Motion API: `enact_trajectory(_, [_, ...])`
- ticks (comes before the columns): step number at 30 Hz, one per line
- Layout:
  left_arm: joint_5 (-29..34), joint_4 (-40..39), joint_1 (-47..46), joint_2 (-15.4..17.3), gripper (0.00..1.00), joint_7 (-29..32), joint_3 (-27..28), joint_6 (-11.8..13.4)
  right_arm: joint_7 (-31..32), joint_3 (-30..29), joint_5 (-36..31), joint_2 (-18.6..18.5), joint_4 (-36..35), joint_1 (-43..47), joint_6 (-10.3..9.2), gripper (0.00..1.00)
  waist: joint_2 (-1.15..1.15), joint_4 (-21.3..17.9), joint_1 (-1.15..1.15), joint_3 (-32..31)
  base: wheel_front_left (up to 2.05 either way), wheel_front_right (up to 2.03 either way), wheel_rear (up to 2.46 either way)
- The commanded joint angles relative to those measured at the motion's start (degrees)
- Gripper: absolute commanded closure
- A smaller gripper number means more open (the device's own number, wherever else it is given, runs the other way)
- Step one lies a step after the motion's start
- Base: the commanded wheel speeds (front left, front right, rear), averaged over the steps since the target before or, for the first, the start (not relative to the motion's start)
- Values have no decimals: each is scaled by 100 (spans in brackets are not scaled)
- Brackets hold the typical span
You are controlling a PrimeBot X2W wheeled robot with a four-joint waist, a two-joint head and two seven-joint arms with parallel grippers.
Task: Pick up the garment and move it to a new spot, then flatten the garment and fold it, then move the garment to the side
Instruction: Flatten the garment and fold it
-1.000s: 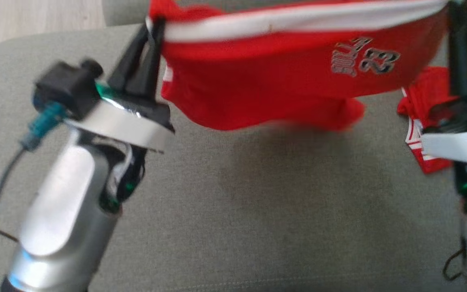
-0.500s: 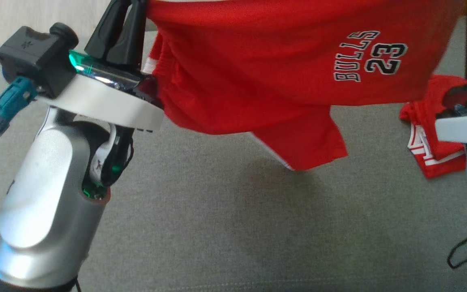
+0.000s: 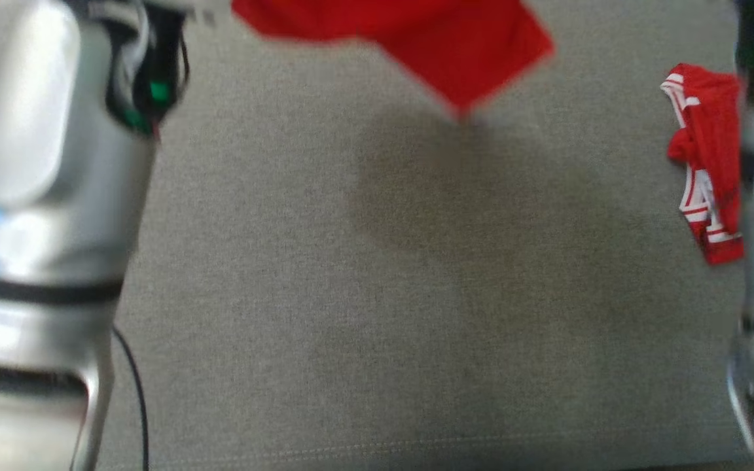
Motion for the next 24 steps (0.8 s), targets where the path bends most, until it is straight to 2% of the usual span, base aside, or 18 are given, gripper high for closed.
enact_trajectory(1, [-58, 170, -489, 140, 100, -111, 248, -28, -145, 137, 43, 174, 196, -460, -5, 100, 0, 16, 0, 79, 0, 0, 0])
enact_trajectory(5, [-42, 1314, -1076, -52, 100, -309, 287, -114, -441, 416, 27, 313, 1558, -1250, -5, 100, 0, 24, 0, 198, 0, 0, 0])
enact_trajectory(9, [-52, 2438, -1300, -215, 100, -389, 299, -176, -618, 763, -31, 455, 2796, -1670, -5, 100, 0, 28, 0, 327, 0, 0, 0])
enact_trajectory(10, [-52, 2438, -1300, -215, 100, -389, 299, -176, -618, 763, -31, 455, 2796, -1670, -5, 100, 0, 28, 0, 327, 0, 0, 0])
enact_trajectory(17, [-155, 3810, -1119, -435, 100, -423, 345, -253, -875, 1214, 122, 603, 4272, -1711, -5, 100, 0, 45, 0, 618, 0, 0, 0])
enact_trajectory(24, [-325, 3935, -383, -535, 100, -426, 644, -310, -1159, 1804, 676, 621, 4698, -908, -5, 100, 0, 102, 0, 746, 0, 0, 0])
